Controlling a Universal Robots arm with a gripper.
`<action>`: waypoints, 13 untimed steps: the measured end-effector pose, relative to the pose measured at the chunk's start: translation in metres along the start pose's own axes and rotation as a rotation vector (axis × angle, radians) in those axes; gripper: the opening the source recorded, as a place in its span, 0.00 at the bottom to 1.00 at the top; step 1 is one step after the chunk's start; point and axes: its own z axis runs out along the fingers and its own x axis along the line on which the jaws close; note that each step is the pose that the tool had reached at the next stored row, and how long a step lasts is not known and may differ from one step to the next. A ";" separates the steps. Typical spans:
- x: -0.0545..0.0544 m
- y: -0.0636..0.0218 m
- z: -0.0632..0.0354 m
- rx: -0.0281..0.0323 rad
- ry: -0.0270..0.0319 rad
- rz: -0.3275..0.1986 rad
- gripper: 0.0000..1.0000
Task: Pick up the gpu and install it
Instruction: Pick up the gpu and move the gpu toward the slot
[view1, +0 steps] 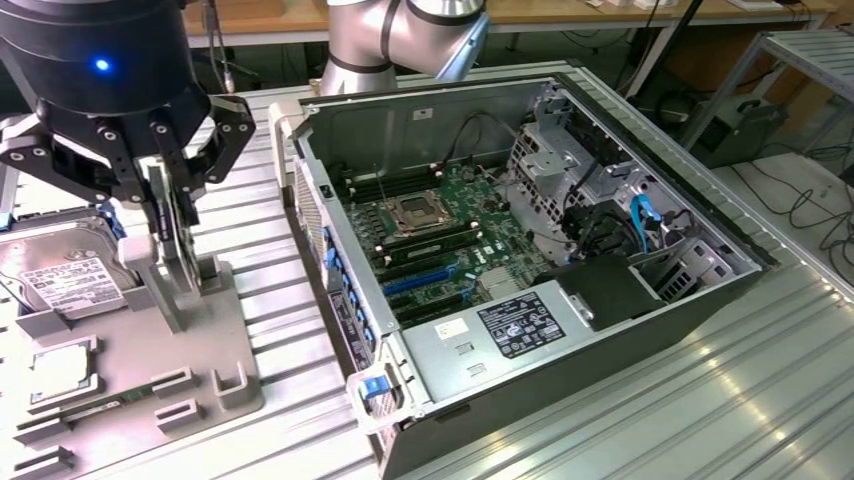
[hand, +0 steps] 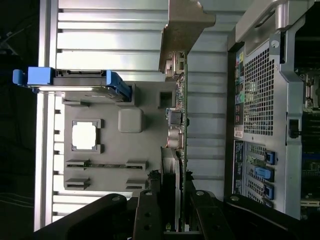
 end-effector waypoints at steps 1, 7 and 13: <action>0.000 0.0000 -0.0009 -0.0006 0.0005 0.000 0.27; -0.001 0.0005 -0.0067 -0.0034 0.0032 0.000 0.27; -0.001 0.0010 -0.0132 -0.0070 0.0045 0.000 0.27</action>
